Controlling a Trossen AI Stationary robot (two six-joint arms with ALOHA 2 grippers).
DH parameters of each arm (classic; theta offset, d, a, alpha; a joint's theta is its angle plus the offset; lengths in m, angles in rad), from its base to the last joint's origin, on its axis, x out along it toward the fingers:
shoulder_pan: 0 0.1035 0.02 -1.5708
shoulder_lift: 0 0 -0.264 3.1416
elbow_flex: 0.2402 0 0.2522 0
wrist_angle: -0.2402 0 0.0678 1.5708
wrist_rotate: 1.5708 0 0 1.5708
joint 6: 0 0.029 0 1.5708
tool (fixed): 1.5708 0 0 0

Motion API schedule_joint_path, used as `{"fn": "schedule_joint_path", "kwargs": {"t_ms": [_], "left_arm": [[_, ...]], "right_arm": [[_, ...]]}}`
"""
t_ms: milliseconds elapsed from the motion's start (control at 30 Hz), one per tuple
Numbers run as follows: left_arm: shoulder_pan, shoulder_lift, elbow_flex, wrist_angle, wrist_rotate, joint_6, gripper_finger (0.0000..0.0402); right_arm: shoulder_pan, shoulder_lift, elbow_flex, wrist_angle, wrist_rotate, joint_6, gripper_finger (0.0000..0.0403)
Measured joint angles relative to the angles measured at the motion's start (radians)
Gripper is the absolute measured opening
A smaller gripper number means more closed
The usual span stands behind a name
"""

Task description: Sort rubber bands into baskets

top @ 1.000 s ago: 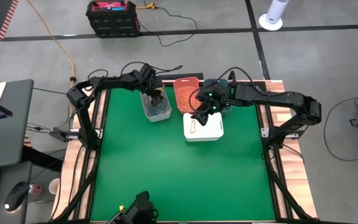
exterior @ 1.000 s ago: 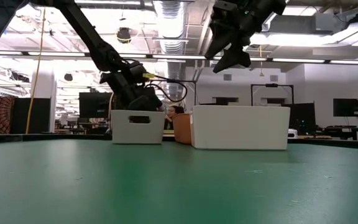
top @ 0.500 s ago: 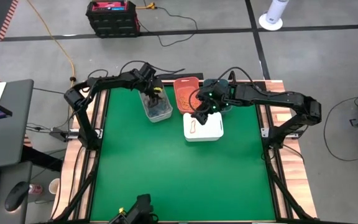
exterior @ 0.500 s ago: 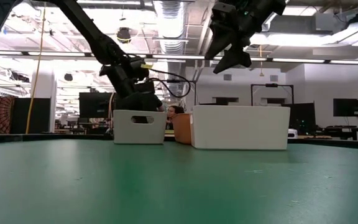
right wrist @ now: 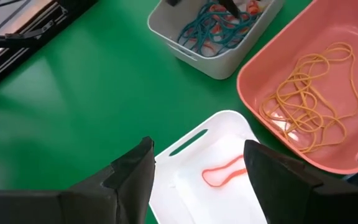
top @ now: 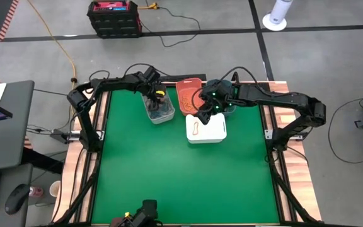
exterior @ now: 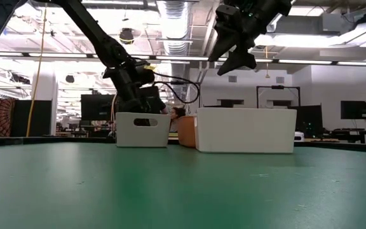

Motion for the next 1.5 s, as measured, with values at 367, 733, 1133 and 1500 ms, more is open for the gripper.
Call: {"fn": "schedule_joint_path", "kwargs": {"t_ms": [367, 733, 1133, 1500], "left_arm": [[-0.003, 0.045, -0.007, 0.018, -0.092, -0.055, 0.0135], [-0.026, 0.100, -0.005, 0.019, -0.127, -0.118, 0.0126], [-0.033, 0.089, 0.011, -0.008, -0.131, -0.111, 0.0004], [-0.032, 0.060, 0.272, -0.416, -0.079, -0.158, 0.0001]], "right_arm": [[0.004, 0.000, 0.000, 0.030, 0.000, 0.001, 0.0269], [0.017, 0.000, 0.000, 0.059, 0.000, 0.016, 0.0269], [0.016, 0.000, 0.000, 0.059, 0.003, 0.037, 0.0269], [0.013, 0.000, 0.000, 0.060, 0.005, 0.035, 0.0269]]}}
